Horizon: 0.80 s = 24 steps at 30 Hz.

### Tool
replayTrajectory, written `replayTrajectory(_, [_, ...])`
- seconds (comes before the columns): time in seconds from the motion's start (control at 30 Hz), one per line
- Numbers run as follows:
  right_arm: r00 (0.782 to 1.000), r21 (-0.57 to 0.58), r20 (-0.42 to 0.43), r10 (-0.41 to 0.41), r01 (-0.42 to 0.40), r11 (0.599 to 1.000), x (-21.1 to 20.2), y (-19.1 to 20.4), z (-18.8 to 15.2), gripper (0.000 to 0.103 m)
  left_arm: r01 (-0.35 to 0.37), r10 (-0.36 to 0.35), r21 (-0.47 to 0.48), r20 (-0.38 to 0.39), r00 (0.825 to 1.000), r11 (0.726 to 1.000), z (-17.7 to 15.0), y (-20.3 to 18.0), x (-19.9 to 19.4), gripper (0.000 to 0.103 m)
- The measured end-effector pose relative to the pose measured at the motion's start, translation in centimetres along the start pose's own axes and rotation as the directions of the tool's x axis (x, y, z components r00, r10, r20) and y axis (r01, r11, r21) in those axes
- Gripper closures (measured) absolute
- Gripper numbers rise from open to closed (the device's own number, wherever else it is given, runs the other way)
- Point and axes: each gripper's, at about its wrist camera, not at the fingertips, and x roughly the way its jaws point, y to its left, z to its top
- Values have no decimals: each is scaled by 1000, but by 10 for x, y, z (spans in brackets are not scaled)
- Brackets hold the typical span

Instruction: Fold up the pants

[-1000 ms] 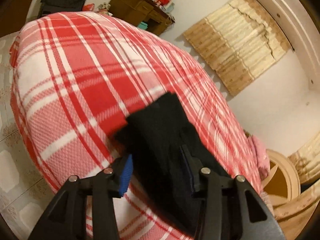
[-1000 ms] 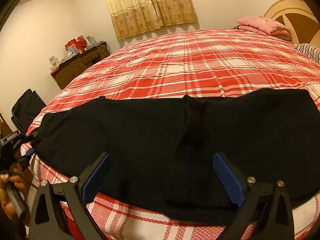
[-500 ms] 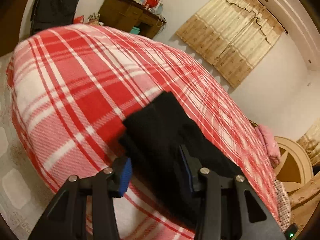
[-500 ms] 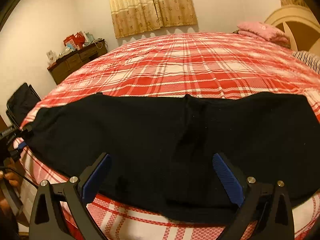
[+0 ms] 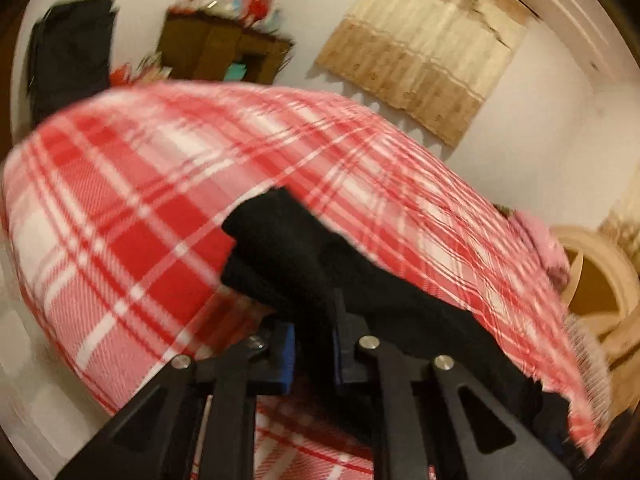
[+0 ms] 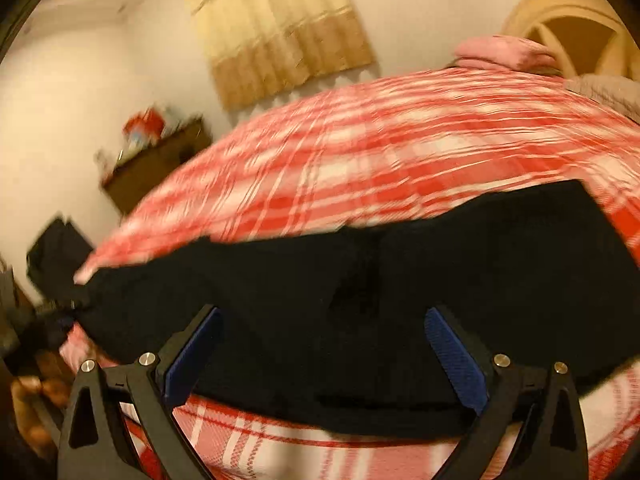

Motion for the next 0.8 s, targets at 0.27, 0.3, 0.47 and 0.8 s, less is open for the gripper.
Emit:
replayTrajectory(0.27, [1000,148,23,20,-23,989,-29,-52,19,1,201,-230,329,49,972,923,-7,-108,-30,89])
replayTrajectory(0.3, [999,154,28,22,-26,988,-32,-56,21,1,244,-275,371,31,961,896,-12,-127,-32,89])
replayTrajectory(0.47, [998,174,24,56,-59,983,-37,-67,27,1,394,-399,512,-106,911,763,-57,-196,-27,89])
replayTrajectory(0.8, [979,246,-4,204,-197,949,-27,-72,24,1,468,-323,646,-338,884,604,-152,-232,5,89])
